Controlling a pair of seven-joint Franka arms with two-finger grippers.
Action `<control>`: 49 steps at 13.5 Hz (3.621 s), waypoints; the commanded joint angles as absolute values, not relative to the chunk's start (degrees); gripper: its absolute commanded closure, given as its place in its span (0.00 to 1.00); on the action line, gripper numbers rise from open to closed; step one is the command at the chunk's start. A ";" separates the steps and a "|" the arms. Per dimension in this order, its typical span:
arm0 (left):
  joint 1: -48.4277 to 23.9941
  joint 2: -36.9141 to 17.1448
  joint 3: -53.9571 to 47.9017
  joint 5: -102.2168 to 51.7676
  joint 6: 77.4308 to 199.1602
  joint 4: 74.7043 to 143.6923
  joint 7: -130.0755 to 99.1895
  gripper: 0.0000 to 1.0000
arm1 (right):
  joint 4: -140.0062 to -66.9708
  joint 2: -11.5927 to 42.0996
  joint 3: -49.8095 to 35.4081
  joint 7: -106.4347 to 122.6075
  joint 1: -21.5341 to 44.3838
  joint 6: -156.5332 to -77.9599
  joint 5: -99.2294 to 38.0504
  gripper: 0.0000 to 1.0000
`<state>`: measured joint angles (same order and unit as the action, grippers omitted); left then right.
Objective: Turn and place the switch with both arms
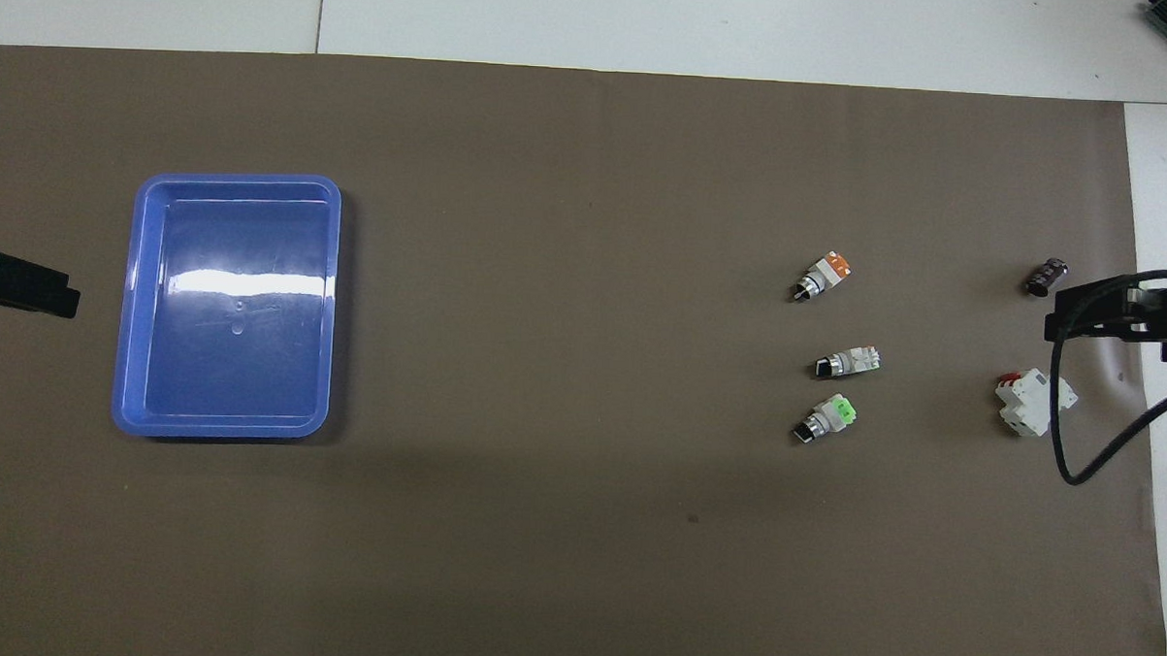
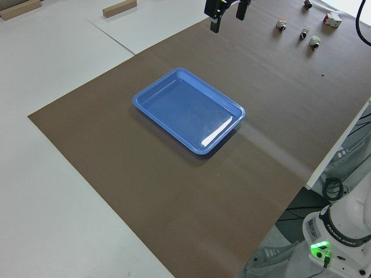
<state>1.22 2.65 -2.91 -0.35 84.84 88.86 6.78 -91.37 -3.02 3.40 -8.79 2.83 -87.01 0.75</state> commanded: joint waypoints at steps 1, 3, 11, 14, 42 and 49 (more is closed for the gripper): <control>1.76 4.04 -3.43 0.62 85.33 90.26 6.24 0.00 | -92.37 -3.69 2.90 -9.05 2.46 -86.75 1.85 0.00; 1.49 4.13 -3.60 0.53 85.17 90.35 6.50 0.00 | -92.46 -3.78 2.81 -9.05 2.46 -86.66 1.58 0.00; 1.93 3.08 -3.52 0.00 83.15 87.99 6.24 0.00 | -116.65 -12.11 2.81 -24.49 3.69 -106.82 1.49 0.00; 1.85 2.20 -3.52 -0.09 82.09 86.31 6.33 0.00 | -126.98 -13.45 2.55 -37.04 4.56 -114.16 1.49 0.00; 0.79 4.31 -4.31 0.44 80.42 89.21 6.24 0.00 | -136.35 1.76 2.55 -58.89 10.55 -138.29 -13.58 1.00; 0.80 5.01 -4.31 0.44 81.55 90.79 7.11 0.00 | -113.50 2.89 2.11 -69.67 14.23 -113.33 -29.68 1.00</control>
